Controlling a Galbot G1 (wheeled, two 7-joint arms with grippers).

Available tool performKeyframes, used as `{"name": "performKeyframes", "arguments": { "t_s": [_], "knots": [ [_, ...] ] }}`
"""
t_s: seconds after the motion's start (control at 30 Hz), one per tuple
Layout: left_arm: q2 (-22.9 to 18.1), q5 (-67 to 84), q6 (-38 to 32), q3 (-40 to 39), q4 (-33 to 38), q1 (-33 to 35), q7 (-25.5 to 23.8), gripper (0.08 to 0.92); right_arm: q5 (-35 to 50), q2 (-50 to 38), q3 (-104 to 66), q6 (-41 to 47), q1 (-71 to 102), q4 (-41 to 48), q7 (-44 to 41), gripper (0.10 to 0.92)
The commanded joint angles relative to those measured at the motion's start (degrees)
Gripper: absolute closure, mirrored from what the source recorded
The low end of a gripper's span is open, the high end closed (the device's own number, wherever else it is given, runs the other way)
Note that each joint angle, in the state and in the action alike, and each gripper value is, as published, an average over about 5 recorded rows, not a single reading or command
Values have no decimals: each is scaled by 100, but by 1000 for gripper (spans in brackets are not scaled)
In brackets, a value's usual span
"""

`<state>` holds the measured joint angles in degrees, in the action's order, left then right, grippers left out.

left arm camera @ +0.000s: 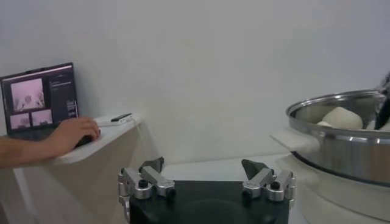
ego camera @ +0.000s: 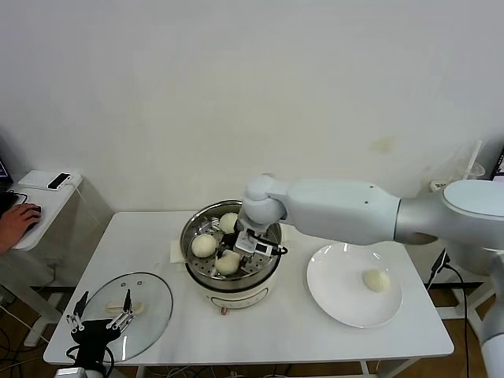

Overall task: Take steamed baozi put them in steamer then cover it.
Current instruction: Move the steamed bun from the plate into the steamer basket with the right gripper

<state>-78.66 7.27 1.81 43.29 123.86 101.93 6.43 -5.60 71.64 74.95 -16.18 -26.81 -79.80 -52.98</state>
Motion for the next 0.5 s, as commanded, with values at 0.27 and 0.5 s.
{"name": "performKeyframes", "arguments": {
  "t_s": [0.27,0.5],
  "knots": [
    [7,7,1,7,-5,-3,-7,177,64,-45,63,-307,-78,-54,-55,286],
    [16,9,-4,18,24,-4,-8,177,510,-101,-124,-164,-413,124,39,204]
  ]
}}
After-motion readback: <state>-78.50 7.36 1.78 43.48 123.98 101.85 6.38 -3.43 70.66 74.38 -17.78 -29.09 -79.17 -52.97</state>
